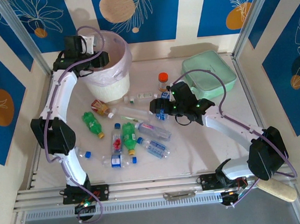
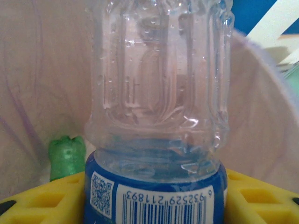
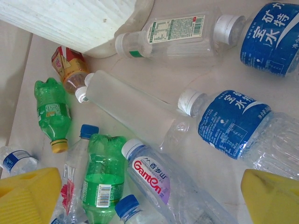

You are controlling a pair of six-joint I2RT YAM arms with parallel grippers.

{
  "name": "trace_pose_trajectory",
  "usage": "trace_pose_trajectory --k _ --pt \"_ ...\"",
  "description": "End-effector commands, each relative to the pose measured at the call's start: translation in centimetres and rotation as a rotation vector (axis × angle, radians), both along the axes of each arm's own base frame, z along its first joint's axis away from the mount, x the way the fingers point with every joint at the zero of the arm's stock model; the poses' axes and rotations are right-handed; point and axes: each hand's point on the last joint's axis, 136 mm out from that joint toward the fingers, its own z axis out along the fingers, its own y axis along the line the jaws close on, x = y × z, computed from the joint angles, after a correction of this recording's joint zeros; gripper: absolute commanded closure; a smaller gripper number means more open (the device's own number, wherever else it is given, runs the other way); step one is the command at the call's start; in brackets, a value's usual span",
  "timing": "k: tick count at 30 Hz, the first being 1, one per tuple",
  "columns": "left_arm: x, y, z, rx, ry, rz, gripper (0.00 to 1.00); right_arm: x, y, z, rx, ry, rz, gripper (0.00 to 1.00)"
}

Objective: Put the plastic bottles in the bin

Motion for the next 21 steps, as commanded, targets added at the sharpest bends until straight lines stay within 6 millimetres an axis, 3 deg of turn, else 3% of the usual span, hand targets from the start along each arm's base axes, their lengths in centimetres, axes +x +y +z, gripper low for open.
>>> trace_pose_trajectory --k 1,7,15,21 --pt "-0.4 0.4 0.9 0.048 -0.010 0.005 0.43 0.1 0.3 0.5 0.014 -0.012 0.019 0.01" --pt "-1.3 0.1 3.6 0.022 -0.067 0.002 0.23 1.0 1.3 1.0 0.019 -0.023 0.057 0.01" --pt "-4.2 -0.9 9.6 -0.100 -0.219 -0.025 0.00 0.5 1.3 0.7 0.012 -0.013 0.061 0.01" --pt "-8.5 -1.3 13.1 -0.223 -0.328 -0.053 0.00 0.3 1.1 0.7 0.000 -0.013 0.069 0.01"
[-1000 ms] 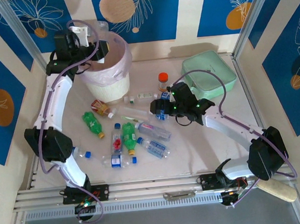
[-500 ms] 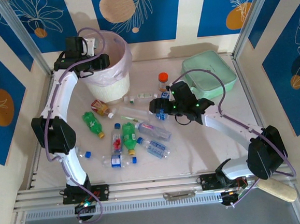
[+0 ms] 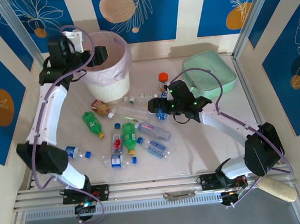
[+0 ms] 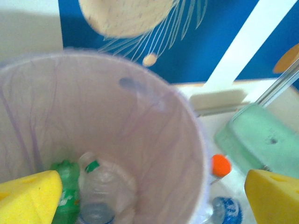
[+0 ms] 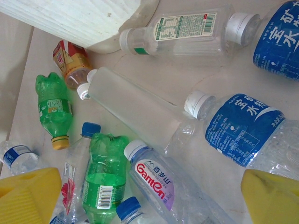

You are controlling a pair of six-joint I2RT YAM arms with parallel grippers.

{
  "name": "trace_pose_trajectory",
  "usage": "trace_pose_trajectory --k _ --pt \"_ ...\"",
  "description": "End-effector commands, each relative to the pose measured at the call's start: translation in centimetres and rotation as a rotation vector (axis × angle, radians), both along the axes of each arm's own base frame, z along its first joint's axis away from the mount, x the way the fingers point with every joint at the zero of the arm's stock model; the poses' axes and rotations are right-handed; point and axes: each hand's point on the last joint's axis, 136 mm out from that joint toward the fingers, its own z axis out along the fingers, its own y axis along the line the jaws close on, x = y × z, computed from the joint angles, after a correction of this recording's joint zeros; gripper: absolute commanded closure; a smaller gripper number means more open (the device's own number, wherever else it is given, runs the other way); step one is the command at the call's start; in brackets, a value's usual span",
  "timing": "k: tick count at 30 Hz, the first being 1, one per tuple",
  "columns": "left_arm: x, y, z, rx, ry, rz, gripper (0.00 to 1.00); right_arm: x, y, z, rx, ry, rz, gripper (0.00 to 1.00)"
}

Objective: Put the plastic bottles in the bin

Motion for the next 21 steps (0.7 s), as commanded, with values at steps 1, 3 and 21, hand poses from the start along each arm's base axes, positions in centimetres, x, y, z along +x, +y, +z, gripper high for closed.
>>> trace_pose_trajectory --k 1,3,21 --pt "-2.9 -1.1 3.2 -0.110 -0.102 -0.055 0.00 -0.4 0.3 1.1 0.002 -0.026 0.036 0.01" --pt "-4.7 -1.0 3.1 -0.154 -0.124 -0.057 0.00 -0.6 0.4 0.9 -0.005 -0.025 0.054 0.01" --pt "-14.2 -0.8 -14.9 -0.462 0.163 0.002 0.00 -12.1 5.5 -5.2 -0.322 0.097 0.601 0.07"
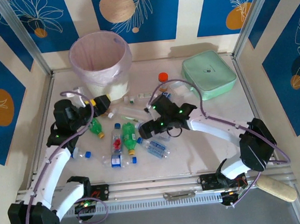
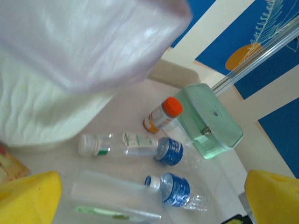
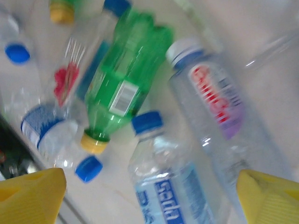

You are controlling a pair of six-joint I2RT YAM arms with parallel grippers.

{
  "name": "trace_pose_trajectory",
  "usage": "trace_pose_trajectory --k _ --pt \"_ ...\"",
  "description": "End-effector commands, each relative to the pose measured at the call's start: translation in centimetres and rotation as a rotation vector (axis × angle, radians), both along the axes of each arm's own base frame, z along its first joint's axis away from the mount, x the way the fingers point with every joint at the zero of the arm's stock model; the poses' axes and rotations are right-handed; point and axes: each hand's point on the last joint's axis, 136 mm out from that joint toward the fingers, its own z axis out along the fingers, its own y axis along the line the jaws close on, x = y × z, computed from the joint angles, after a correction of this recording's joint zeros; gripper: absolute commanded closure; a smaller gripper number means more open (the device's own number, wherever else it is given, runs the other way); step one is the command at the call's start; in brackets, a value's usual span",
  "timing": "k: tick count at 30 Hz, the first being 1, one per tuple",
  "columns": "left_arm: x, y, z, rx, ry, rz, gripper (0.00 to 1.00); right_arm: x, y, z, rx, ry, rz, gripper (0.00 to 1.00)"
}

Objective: Put the plastic bottles in the bin

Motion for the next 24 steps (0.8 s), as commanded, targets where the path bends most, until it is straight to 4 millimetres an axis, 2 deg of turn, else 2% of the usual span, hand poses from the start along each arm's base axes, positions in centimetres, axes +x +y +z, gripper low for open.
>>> trace_pose_trajectory --k 1,4,8,16,24 --pt "-0.1 -0.9 -1.6 -0.107 0.037 -0.005 0.00 -2.8 0.3 -1.5 -0.121 0.027 0.141 0.08" --pt "0.2 -1.1 -4.4 -0.160 0.099 0.026 0.00 -3.6 0.8 -2.9 -0.188 0.055 0.198 0.11" --pt "1.0 -0.8 -6.8 -0.206 0.157 0.076 0.00 -3.6 0.9 -4.4 -0.294 0.043 0.241 0.13" --pt "1.7 -0.3 -8.5 -0.170 0.191 0.115 0.00 -2.9 -0.7 -6.6 -0.509 -0.023 0.295 0.14" --pt "1.5 -0.2 -9.5 -0.174 0.213 0.124 0.00 -3.5 0.0 -8.6 -0.571 -0.032 0.350 0.16"
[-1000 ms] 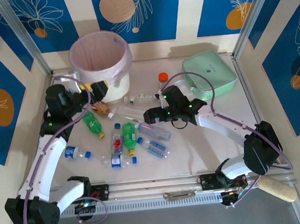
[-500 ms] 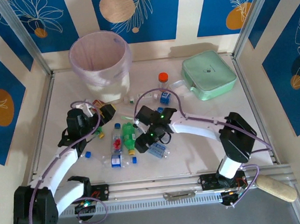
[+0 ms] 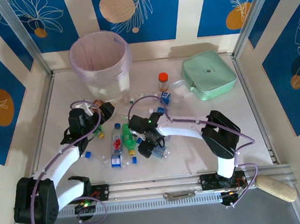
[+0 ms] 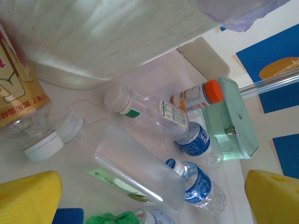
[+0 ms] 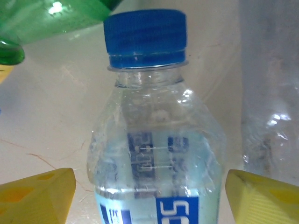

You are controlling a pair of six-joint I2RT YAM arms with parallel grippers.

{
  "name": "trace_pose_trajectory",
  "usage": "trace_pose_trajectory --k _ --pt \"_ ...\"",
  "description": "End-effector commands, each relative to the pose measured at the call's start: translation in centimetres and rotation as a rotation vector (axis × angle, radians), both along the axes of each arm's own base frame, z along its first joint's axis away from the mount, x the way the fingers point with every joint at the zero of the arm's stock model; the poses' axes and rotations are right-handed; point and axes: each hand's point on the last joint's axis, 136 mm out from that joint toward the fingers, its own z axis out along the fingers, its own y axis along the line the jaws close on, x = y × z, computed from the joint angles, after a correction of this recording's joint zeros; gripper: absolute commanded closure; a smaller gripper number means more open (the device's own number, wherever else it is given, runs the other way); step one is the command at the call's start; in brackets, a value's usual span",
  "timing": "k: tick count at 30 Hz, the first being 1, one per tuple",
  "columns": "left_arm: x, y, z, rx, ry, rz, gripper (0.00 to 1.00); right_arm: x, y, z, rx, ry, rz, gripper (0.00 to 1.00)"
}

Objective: Put the plastic bottles in the bin

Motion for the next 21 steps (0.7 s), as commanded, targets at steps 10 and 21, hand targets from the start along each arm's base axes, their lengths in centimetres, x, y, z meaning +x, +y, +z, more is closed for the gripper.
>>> trace_pose_trajectory --k 10,21 --pt "-0.2 0.0 0.1 0.004 -0.009 0.007 0.00 0.3 1.3 -1.1 -0.028 -0.017 0.054 0.23" --pt "-0.4 0.1 0.4 0.015 -0.013 0.002 0.00 0.1 1.8 -0.8 0.002 -0.012 0.053 0.44"
